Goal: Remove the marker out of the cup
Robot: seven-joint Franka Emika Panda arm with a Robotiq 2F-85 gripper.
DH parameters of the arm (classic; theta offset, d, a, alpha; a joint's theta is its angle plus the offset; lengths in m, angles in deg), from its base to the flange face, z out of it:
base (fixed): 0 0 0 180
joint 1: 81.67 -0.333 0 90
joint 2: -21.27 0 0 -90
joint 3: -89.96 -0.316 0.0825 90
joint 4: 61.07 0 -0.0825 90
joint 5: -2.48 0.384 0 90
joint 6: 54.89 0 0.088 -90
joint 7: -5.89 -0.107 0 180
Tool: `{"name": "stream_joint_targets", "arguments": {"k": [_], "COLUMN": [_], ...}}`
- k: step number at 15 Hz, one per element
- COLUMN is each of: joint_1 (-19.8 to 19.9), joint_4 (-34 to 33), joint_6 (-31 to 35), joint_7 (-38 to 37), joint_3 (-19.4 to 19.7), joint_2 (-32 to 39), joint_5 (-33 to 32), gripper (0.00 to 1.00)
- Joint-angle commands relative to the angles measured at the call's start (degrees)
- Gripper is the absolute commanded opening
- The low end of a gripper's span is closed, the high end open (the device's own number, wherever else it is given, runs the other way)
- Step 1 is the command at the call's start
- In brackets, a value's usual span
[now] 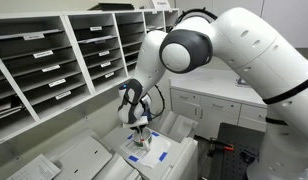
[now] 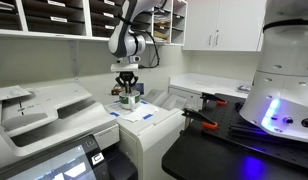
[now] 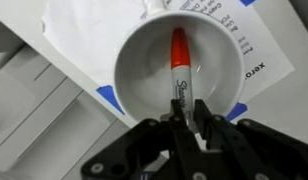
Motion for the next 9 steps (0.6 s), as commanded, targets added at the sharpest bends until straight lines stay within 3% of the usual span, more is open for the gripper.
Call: {"name": "stream_joint_targets", "arguments": {"k": [1,2,4,7,9], "joint_1": [-0.28,-0.54,-0.74,-0.83,-0.81], "joint_4": [0.40,0.49,0.65,0.39,0.19], "joint_6": [2.21,2.43,2.99,4.13,5.04], "joint_7": [-0.24,-0.57,-0.81,-0.78,-0.69], "joint_3": [-0.05,0.19,0.28,0.29,0.25], "joint_2": [0.79,0.92,1.54,2.95,3.76], "joint_5": [-0.68,-0.78,-0.53,-0.10,0.16], "gripper": [0.21,0.46,0.51,0.74,0.35]}}
